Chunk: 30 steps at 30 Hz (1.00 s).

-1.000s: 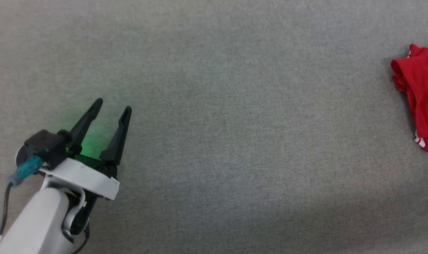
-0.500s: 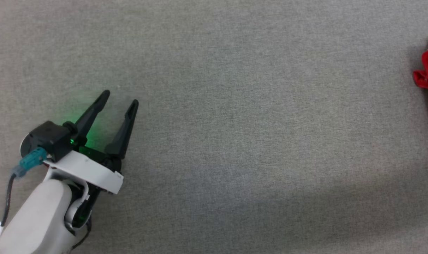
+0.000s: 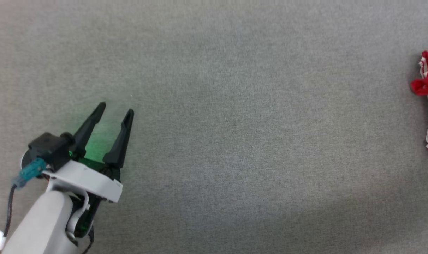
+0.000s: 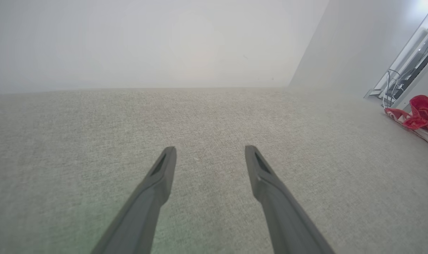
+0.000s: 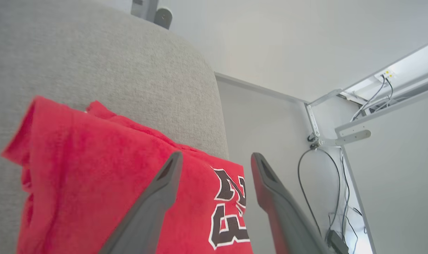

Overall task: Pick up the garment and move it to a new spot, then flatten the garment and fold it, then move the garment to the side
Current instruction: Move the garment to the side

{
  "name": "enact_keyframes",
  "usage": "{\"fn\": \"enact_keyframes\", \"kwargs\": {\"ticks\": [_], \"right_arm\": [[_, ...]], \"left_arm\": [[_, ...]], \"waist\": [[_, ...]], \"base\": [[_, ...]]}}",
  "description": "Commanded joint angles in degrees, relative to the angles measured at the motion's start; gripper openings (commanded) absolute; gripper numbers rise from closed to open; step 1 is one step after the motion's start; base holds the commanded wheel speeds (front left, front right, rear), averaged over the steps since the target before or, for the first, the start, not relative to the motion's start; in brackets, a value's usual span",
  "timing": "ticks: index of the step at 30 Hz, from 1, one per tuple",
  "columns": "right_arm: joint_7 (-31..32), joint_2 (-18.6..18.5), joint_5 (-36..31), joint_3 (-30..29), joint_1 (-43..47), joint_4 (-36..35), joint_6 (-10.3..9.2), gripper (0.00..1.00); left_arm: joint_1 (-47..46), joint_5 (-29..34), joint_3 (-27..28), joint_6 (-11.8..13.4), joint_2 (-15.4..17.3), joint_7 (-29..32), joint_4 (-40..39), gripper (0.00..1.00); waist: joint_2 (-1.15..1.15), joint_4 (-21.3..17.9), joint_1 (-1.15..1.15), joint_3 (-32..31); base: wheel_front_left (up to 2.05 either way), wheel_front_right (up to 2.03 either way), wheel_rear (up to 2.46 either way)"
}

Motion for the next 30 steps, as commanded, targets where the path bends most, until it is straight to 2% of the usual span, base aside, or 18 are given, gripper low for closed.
{"fn": "enact_keyframes", "kwargs": {"ticks": [1, 10, 20, 27, 30], "right_arm": [[-0.31, 0.37, 0.19, 0.29, -0.56, -0.13, -0.12, 1.00], [-7.77, 3.57, 3.49, -0.30, 3.46, -0.20, -0.12, 1.00], [-18.00, 10.83, 4.27, 0.53, 13.27, -2.67, -0.12, 1.00], [-20.04, 15.09, 2.48, -1.92, 21.45, -8.16, -0.12, 1.00], [-20.13, 16.82, 0.94, -4.33, 25.39, -13.10, -0.12, 1.00]], "left_arm": [[0.67, 0.35, 0.22, -0.13, -0.11, -0.04, -0.06, 1.00], [5.48, 0.64, 3.23, -0.13, -2.00, -0.05, 0.24, 1.00], [13.60, 1.09, 7.93, -0.13, -3.69, -0.05, 1.03, 1.00], [19.55, 3.67, 12.71, -0.02, -4.63, -0.05, 1.07, 1.00], [21.83, 5.45, 15.02, 0.23, -5.04, -0.05, 0.58, 1.00]], "waist": [[0.00, 0.53, 0.00, -1.57], [0.00, 2.68, 0.00, -8.39], [0.00, 5.36, 0.00, -17.54], [0.00, 7.02, 0.00, -22.15], [0.00, 7.79, 0.00, -23.42]], "base": [[0.00, 0.00, 0.00], [0.00, 0.00, 0.00], [0.00, 0.00, 0.00], [0.00, 0.00, 0.00], [0.00, 0.00, 0.00]]}}
